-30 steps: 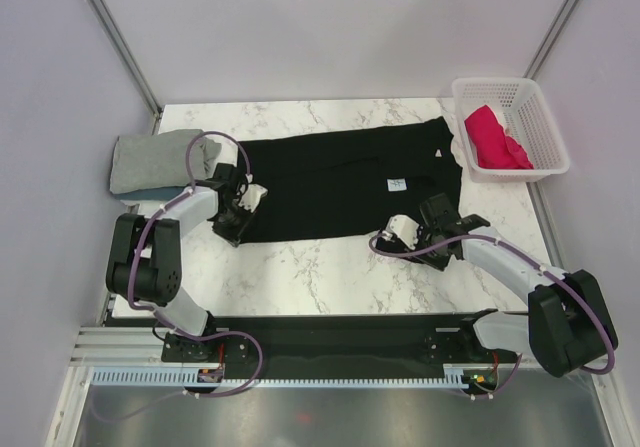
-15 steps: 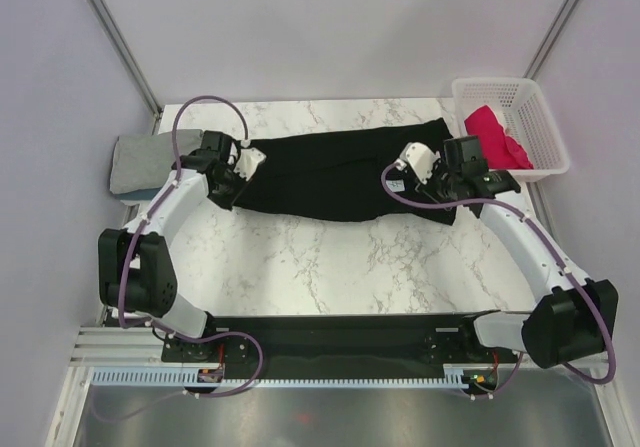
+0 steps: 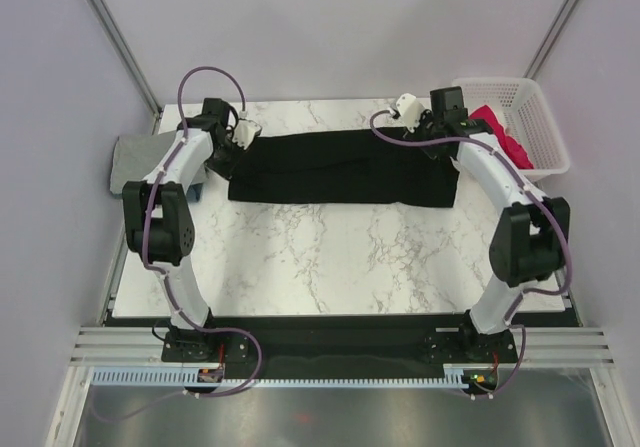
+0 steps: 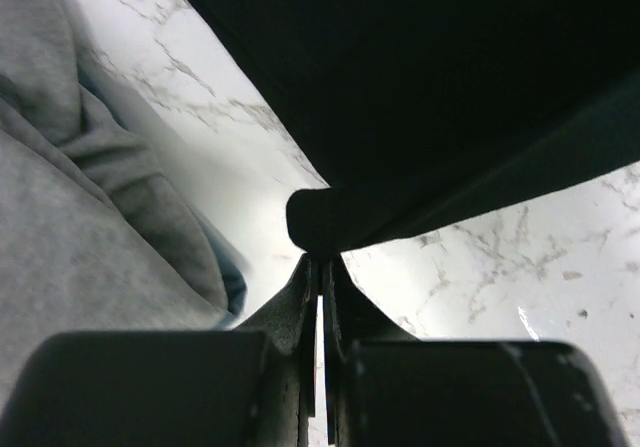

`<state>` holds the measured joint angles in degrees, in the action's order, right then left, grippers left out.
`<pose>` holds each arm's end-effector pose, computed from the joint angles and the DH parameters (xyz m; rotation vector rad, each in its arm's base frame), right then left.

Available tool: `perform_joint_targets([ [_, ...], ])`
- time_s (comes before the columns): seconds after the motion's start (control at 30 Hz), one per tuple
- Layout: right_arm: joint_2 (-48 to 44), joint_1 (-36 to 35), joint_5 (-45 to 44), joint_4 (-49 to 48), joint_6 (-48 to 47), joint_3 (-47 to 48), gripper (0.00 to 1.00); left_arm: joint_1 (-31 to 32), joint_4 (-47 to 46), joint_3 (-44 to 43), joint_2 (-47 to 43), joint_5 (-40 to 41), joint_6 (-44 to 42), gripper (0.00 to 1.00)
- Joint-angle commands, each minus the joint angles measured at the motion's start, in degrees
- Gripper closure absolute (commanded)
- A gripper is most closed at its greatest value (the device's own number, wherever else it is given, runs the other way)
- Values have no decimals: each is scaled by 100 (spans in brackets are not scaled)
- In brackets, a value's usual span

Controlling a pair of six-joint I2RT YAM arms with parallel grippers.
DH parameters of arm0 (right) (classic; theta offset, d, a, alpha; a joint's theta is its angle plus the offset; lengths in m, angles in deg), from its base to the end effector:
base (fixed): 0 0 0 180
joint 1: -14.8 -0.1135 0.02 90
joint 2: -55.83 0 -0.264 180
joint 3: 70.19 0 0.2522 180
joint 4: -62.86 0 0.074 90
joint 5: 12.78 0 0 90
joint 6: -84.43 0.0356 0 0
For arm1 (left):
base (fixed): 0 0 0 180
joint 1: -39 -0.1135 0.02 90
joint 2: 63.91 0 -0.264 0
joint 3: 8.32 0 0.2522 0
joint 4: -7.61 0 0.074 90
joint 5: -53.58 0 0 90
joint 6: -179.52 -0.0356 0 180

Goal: Fold and stack the t-shirts
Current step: Fold the tshirt

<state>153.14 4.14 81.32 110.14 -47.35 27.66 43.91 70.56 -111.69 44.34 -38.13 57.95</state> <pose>0.3738 0.0729 0.2980 -1.0866 2.1295 -0.1718 0.3938 -0.0349 0.2413 0.8706 2.6160 0.0845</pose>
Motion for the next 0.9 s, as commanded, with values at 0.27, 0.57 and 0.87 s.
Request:
perform_joint_targets([
  [0.27,3035,125,-111,-539,74,3252,100,-95,1118,-3808,2690,66,-7,98],
  [0.57,3191,195,-1121,-846,758,3668,49,-104,830,-3531,2484,488,440,53],
  [0.87,1713,248,-868,-874,2117,2147,24,1,222,-2115,1085,-55,1083,44],
])
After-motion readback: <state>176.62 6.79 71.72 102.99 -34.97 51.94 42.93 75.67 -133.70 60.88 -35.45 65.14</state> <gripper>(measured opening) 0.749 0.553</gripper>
